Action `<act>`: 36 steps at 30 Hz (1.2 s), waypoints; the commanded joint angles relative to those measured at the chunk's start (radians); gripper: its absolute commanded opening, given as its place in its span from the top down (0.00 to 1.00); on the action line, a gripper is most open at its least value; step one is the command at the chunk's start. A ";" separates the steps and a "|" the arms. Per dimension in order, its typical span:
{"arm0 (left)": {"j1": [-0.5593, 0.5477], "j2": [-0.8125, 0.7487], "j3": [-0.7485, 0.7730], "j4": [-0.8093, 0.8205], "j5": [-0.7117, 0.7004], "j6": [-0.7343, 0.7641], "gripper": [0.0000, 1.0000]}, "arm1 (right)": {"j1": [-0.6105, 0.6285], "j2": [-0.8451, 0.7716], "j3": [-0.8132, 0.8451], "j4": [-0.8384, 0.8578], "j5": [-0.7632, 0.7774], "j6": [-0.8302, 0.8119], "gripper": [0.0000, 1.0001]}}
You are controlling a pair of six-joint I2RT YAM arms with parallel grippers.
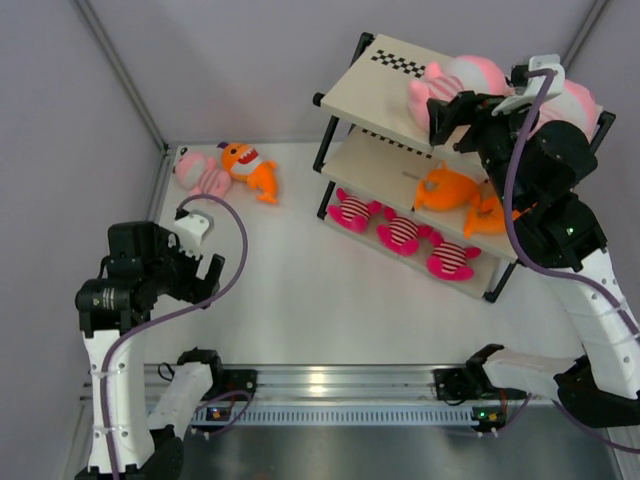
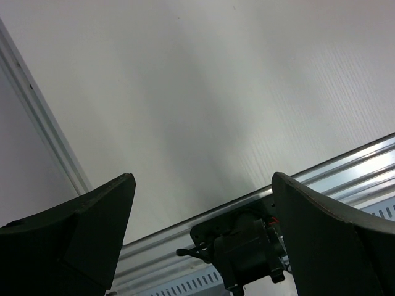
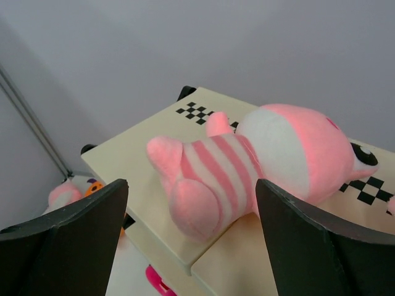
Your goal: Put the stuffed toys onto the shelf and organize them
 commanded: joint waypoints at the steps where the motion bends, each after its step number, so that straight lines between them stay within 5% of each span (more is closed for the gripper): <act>1: -0.003 -0.010 -0.046 -0.011 -0.011 0.004 0.02 | -0.007 -0.008 0.055 -0.062 -0.059 -0.056 0.16; 10: -0.005 0.016 -0.156 0.064 -0.030 -0.019 0.03 | -0.002 -0.010 0.073 -0.159 -0.154 -0.225 0.15; 25: -0.003 0.251 -0.262 0.555 -0.123 -0.085 0.11 | 0.062 0.127 0.131 -0.185 -0.090 -0.310 0.13; 32: 0.015 0.472 -0.227 0.763 -0.154 -0.102 0.11 | 0.130 0.176 0.233 -0.156 0.064 -0.379 0.12; 36: 0.127 0.684 -0.158 0.834 -0.093 -0.168 0.17 | 0.133 0.162 0.219 -0.130 0.108 -0.402 0.12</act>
